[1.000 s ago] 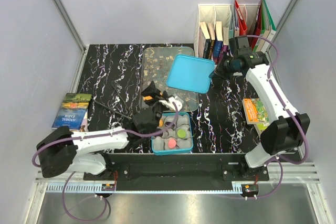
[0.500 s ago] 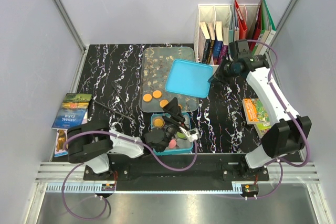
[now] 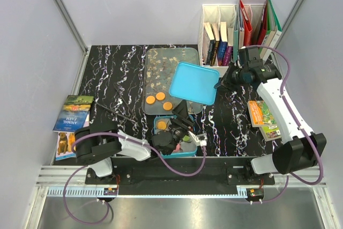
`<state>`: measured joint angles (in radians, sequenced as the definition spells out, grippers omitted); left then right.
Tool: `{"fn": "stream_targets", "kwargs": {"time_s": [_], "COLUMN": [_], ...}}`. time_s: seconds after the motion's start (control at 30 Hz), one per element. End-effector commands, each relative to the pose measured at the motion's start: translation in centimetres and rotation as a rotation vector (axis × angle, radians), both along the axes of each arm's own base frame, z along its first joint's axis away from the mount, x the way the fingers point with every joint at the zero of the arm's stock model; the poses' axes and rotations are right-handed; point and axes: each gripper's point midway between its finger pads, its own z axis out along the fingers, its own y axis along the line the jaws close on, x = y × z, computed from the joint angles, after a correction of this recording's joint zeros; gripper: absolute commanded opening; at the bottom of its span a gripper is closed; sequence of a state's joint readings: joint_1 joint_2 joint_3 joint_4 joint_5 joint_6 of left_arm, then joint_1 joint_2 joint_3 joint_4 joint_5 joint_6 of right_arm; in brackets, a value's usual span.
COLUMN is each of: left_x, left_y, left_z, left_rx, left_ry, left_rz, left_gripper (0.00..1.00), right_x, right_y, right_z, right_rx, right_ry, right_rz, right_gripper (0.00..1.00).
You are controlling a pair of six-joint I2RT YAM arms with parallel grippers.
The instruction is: Pack the cookies
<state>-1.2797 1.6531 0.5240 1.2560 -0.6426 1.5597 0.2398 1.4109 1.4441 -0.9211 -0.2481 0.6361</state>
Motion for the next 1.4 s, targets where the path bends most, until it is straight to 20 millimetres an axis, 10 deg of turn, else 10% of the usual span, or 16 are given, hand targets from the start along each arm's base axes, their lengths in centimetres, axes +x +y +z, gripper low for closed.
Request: {"fn": "stream_targets", "kwargs": {"time_s": [0.0, 0.37, 0.93, 1.37], "left_x": [-2.2, -5.7, -2.2, -1.0], "left_y": [2.2, 1.5, 1.6, 2.0], "left_z": [9.9, 10.6, 10.8, 11.3], "left_rx": [-0.382, -0.387, -0.436, -0.438], "left_ry": [-0.163, -0.176, -0.168, -0.174], "left_rz": [-0.032, -0.091, -0.011, 0.033], "left_gripper": [0.7, 0.71, 0.72, 0.22], "right_x": [-0.2, 1.2, -3.6, -5.9], "right_y": [-0.4, 0.0, 1.0, 0.8], "right_z": [0.7, 0.0, 1.5, 1.3], "right_rx": [-0.014, -0.009, 0.031, 0.017], "right_ry": [-0.053, -0.043, -0.067, -0.067], "right_rz": [-0.018, -0.026, 0.063, 0.1], "right_gripper": [0.0, 0.0, 0.0, 0.0]}}
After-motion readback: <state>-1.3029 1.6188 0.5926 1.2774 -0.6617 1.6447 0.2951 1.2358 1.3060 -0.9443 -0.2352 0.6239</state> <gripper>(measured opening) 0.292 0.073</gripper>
